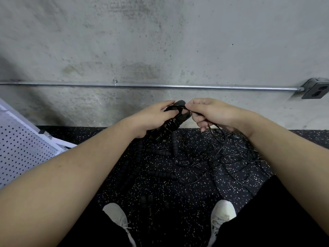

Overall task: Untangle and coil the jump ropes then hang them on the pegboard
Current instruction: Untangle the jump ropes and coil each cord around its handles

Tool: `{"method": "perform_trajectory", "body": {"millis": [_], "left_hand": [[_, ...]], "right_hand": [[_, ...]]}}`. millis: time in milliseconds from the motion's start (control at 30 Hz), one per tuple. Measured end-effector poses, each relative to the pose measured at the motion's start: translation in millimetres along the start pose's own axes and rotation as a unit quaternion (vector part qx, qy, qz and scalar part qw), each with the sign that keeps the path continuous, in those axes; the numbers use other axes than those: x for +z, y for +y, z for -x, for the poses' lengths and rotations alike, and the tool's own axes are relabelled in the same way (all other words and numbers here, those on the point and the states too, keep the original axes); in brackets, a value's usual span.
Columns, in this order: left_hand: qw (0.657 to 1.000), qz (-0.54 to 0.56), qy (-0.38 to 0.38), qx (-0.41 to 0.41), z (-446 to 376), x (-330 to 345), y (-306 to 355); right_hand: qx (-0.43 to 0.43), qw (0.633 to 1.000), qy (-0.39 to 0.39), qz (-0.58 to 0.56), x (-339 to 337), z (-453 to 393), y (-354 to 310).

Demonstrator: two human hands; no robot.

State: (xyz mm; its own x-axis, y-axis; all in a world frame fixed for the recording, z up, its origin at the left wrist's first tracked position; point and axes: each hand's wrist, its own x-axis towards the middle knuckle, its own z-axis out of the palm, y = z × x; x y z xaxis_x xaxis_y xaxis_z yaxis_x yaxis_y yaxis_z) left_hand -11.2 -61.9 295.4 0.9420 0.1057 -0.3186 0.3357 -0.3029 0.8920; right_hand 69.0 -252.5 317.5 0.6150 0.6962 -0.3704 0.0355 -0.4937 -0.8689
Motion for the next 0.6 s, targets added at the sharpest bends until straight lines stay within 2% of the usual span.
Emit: {"method": "perform_trajectory", "body": {"millis": [167,233,400,600], "left_hand": [[0.982,0.175,-0.030,-0.060,-1,-4,3],[0.971,0.222,-0.052,-0.072,0,-4,5],[0.966,0.231,-0.094,-0.066,6,-7,8],[0.971,0.204,-0.097,-0.077,10,-2,14]], "right_hand": [[-0.018,0.996,-0.043,-0.082,0,4,2],[-0.022,0.996,-0.055,-0.069,-2,7,0],[-0.006,1.000,-0.030,-0.006,-11,16,-2],[0.001,0.998,-0.050,0.025,-16,18,5]]}}
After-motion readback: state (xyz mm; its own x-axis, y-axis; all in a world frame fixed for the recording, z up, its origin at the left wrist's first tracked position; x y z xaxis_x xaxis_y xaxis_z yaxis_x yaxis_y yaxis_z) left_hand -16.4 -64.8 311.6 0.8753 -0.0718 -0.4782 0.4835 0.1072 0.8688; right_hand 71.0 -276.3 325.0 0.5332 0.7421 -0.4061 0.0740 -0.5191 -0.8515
